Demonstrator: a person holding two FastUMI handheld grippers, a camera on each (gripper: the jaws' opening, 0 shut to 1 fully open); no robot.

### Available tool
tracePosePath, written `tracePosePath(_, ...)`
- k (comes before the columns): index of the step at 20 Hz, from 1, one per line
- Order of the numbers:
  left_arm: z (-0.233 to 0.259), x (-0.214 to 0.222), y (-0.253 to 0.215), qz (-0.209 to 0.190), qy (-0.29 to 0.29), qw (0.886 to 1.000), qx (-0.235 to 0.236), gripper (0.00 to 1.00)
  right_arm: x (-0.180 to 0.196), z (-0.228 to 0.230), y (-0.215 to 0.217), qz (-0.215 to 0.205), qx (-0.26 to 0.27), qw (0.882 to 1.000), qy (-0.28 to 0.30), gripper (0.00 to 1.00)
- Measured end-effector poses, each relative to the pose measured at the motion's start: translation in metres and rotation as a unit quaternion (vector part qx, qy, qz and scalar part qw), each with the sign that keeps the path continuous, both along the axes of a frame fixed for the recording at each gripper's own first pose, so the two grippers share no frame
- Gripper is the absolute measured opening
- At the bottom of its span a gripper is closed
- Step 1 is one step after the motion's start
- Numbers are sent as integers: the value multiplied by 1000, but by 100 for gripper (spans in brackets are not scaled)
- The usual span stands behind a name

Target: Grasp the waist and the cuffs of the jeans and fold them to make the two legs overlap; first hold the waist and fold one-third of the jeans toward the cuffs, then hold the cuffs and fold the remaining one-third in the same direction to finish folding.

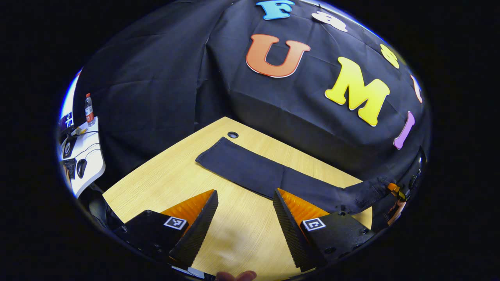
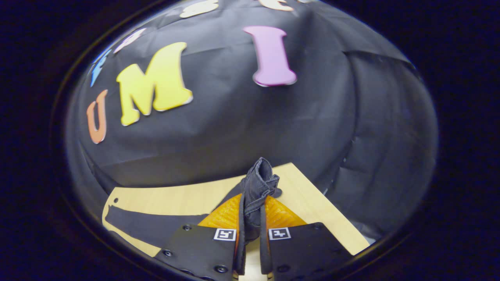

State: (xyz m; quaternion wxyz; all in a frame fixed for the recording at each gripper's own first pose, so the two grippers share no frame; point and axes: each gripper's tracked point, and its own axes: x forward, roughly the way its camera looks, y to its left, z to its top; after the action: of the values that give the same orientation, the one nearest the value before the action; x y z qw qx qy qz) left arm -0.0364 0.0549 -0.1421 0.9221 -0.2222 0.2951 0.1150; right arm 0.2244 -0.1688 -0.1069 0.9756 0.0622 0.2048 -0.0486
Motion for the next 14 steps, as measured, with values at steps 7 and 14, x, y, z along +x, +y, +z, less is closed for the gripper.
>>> tracePosePath(7,-2,-4,40,10,-27,999,-20,93,-21,53,160,150,-27,988,-22,11)
tracePosePath(14,-10,-17,79,13,-30,999,-31,93,-41,-54,311,234,-88,968,31,11)
